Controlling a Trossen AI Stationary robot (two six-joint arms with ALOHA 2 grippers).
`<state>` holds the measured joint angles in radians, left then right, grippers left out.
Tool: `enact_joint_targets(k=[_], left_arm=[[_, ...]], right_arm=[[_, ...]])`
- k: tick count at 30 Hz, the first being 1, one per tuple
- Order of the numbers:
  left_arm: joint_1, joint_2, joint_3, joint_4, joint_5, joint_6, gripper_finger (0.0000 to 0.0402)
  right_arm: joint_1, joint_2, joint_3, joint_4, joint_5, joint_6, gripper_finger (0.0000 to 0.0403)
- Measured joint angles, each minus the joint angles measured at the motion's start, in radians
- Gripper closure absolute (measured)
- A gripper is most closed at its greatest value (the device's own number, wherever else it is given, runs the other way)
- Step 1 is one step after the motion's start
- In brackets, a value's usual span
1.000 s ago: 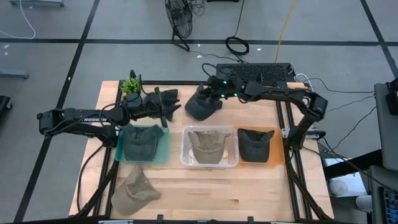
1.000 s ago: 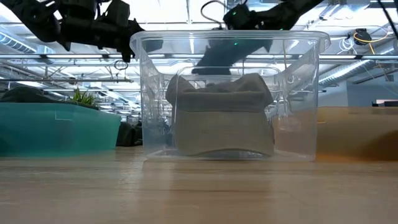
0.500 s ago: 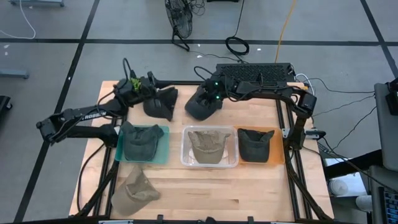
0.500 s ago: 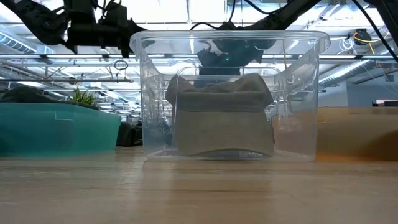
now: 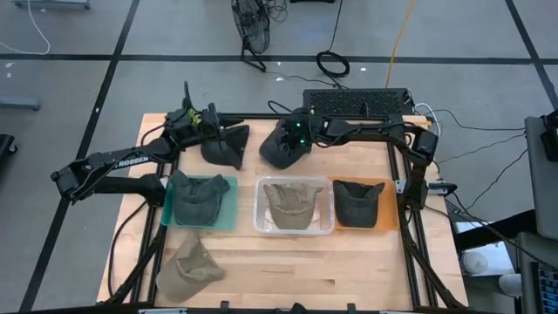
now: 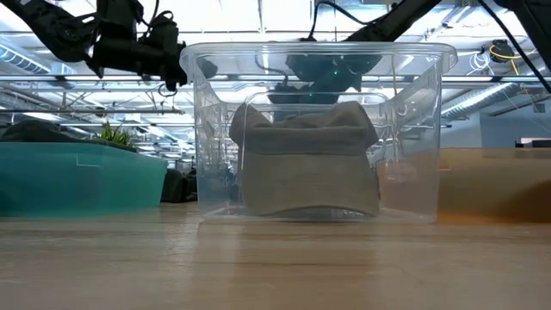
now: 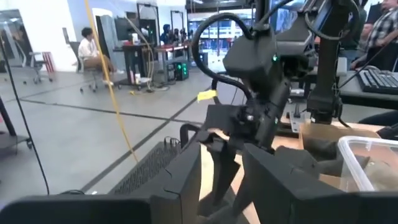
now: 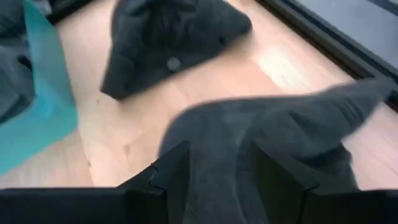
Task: Pick & Place hat
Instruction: Put the right black cap into the orange bin
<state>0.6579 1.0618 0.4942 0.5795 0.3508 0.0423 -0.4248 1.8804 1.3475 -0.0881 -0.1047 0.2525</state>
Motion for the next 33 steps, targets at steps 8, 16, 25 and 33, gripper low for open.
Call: enact_joint_targets(k=[8,16,25,33], left_arm=[[-0.005,0.000,0.000,0.099,0.015,-0.060,0.0275],[-0.034,0.000,0.000,0.129,0.018,-0.090,0.0275],[-0.084,0.000,0.000,0.113,0.017,-0.100,0.0275],[-0.111,0.000,0.000,0.079,0.014,-0.085,0.0275]], right_arm=[[0.009,0.065,0.000,-0.012,0.003,0.031,0.0219],[0.021,0.055,0.001,-0.015,0.079,-0.009,0.0218],[0.022,0.066,0.001,-0.031,0.105,-0.004,0.0218],[0.021,0.065,0.001,-0.030,0.108,0.016,0.0218]])
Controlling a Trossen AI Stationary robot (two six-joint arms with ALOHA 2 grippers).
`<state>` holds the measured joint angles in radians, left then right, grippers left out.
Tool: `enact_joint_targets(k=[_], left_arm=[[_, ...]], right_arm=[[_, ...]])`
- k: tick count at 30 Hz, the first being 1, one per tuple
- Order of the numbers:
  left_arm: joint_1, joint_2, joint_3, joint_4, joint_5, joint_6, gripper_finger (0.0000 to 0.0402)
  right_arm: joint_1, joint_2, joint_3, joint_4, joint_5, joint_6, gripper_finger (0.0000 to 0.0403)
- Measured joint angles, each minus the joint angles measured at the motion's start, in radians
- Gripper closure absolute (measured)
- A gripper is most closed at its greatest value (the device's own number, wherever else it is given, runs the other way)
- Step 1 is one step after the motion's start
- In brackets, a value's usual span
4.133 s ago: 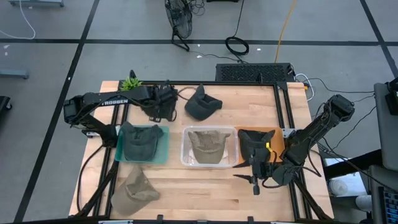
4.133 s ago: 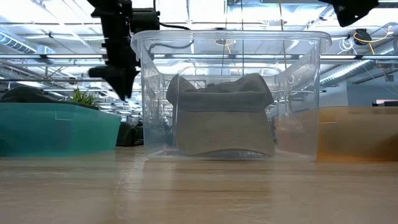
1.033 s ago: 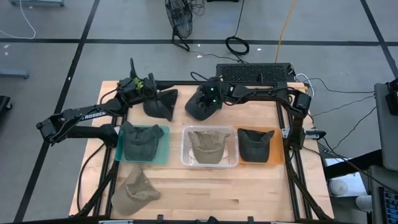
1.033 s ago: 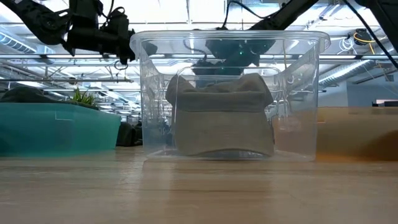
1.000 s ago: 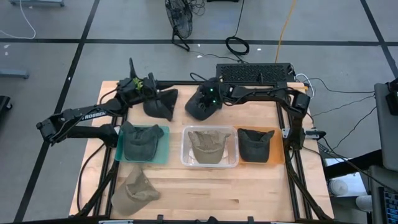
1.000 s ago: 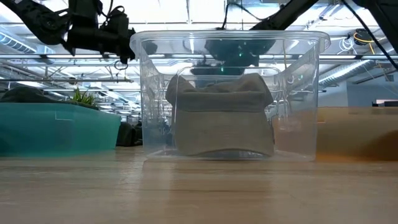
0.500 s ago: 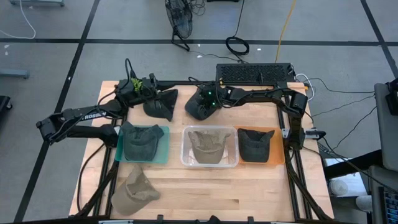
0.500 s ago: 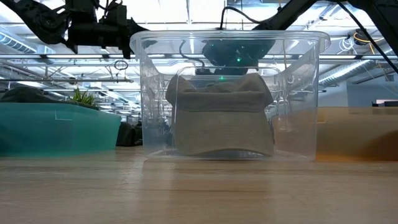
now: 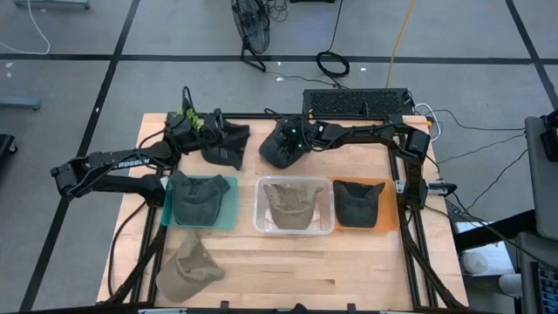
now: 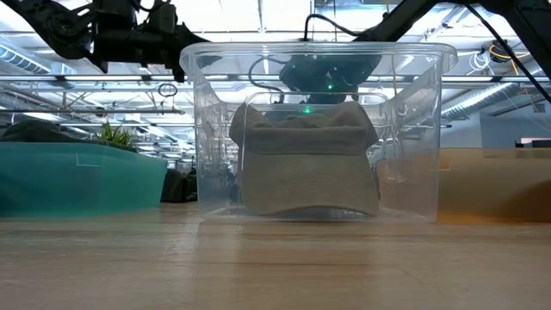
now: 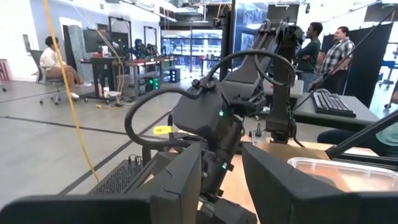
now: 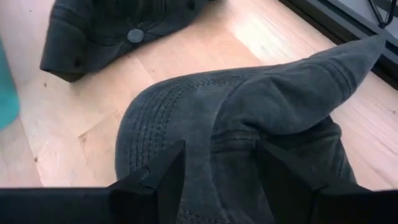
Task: Pick & Place hat
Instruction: Put the right black cap into the orange bin
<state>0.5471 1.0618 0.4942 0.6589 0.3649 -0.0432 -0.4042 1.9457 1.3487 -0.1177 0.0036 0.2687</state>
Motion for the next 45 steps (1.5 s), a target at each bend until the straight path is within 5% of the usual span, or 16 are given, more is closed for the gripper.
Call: enact_joint_targets(k=[21,36,45], left_arm=[[-0.010,0.000,0.000,-0.002,-0.053,0.010,0.0275],[-0.034,0.000,0.000,-0.016,-0.054,0.008,0.0275],[-0.066,0.000,0.000,-0.078,-0.054,0.012,0.0275]], right_arm=[[-0.007,-0.002,-0.109,0.047,-0.002,0.026,0.0254],[0.020,-0.013,-0.113,0.034,0.048,-0.093,0.0392],[0.020,-0.091,-0.116,-0.018,0.048,-0.174,0.0398]])
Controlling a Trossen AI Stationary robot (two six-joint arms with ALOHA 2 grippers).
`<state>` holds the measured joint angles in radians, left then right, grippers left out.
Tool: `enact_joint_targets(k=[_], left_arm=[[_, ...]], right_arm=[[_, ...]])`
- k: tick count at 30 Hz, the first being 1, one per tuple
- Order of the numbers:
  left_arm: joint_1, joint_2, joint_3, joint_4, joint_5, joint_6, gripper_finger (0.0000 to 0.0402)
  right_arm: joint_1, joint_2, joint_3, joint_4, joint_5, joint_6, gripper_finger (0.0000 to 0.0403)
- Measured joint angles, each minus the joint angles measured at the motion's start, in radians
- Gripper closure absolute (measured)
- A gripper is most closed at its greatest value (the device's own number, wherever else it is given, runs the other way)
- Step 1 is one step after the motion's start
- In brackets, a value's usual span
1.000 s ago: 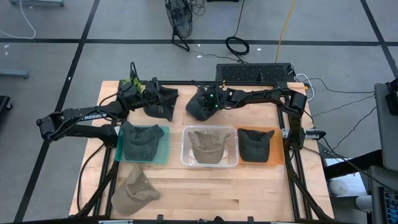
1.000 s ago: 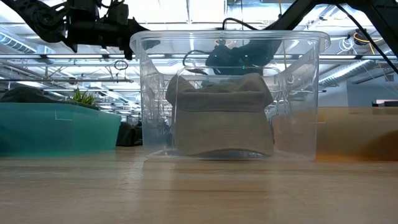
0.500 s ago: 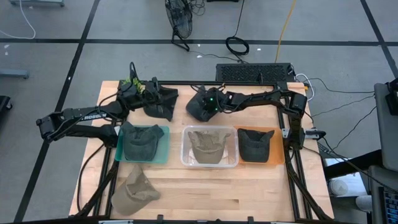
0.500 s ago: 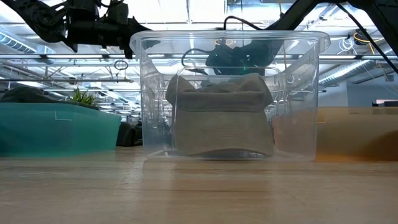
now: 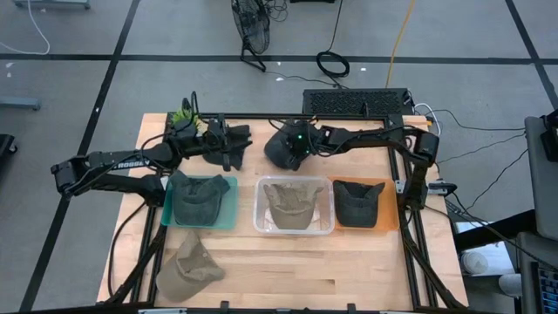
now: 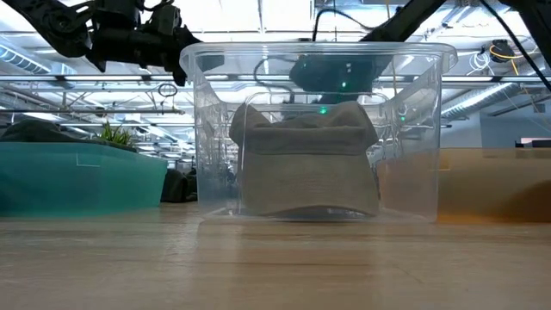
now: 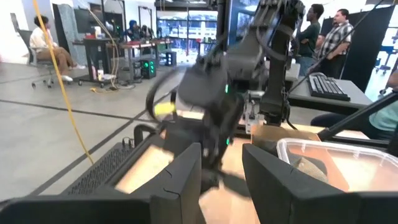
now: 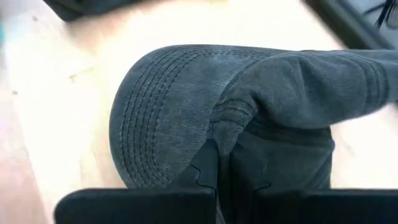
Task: Pick & Place hat
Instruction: Put the right black cap into the orange bin
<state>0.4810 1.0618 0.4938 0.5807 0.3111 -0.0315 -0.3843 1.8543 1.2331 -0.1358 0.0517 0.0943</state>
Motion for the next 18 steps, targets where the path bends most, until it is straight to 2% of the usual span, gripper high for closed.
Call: enact_joint_targets(k=[12,18], left_arm=[[-0.023,0.000,0.000,-0.048,0.000,0.001,0.0275],[-0.027,0.000,0.000,-0.048,-0.001,0.001,0.0275]], right_arm=[[0.000,-0.191,0.002,-0.238,0.005,-0.061,0.0400],[0.000,-0.287,0.002,-0.411,0.078,-0.097,0.0400]])
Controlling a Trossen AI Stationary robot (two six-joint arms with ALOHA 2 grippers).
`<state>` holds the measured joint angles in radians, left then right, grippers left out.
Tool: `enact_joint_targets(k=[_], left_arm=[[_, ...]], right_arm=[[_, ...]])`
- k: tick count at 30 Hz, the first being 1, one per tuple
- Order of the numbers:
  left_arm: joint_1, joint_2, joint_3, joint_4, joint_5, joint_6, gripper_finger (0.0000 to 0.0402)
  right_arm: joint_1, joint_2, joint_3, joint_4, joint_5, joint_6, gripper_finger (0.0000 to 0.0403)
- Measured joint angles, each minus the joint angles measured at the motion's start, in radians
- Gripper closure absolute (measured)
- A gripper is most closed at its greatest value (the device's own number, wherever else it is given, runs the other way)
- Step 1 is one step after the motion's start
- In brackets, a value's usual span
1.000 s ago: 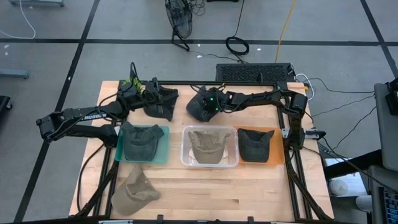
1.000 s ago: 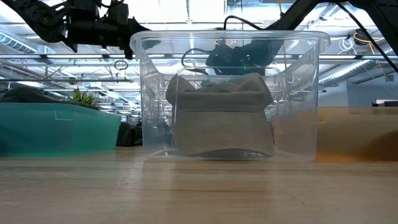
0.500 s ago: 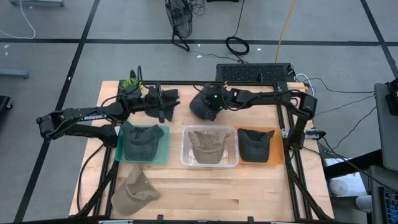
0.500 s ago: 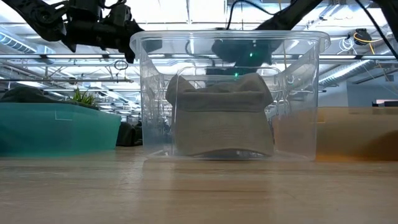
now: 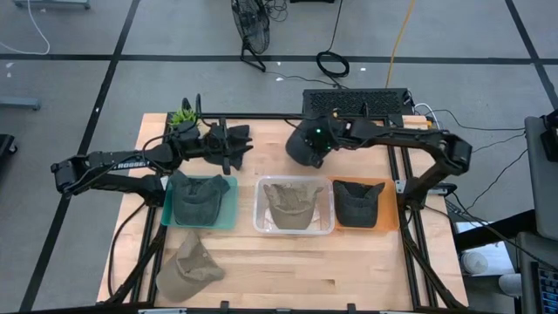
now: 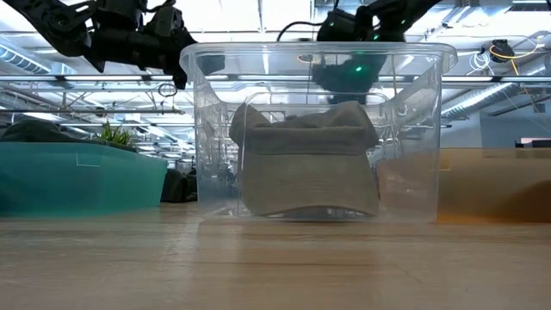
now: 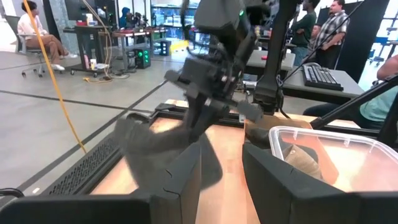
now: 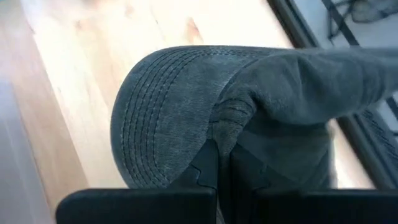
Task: Pick & Place hat
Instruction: Put the right black cap into the orange bin
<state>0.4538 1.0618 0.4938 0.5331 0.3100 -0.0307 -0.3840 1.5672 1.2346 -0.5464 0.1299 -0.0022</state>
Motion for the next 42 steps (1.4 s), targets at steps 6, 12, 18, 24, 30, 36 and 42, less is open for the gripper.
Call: enact_joint_targets(k=[6,12,18,24,30,36,42], left_arm=[[0.000,0.000,0.000,0.000,-0.009,0.000,0.0275],[0.000,0.000,0.000,0.002,-0.025,0.003,0.0275],[0.000,0.000,0.000,0.014,-0.025,0.011,0.0275],[0.000,0.000,0.000,0.011,-0.025,0.019,0.0275],[0.000,0.000,0.000,0.011,-0.025,0.019,0.0275],[0.000,0.000,0.000,0.019,-0.026,0.019,0.0275],[0.000,0.000,0.000,0.023,-0.026,0.017,0.0275]], right_arm=[[0.002,-0.111,0.000,-0.122,0.002,-0.028,0.0399],[0.006,-0.210,0.000,-0.252,0.083,-0.030,0.0398],[0.007,-0.292,0.000,-0.348,0.103,-0.029,0.0397],[0.008,-0.353,0.000,-0.489,0.010,-0.028,0.0397],[0.058,-0.410,0.000,-0.545,-0.029,0.024,0.0397],[0.173,-0.455,0.000,-0.575,-0.106,-0.018,0.0397],[0.272,-0.477,0.001,-0.673,-0.098,0.047,0.0397]])
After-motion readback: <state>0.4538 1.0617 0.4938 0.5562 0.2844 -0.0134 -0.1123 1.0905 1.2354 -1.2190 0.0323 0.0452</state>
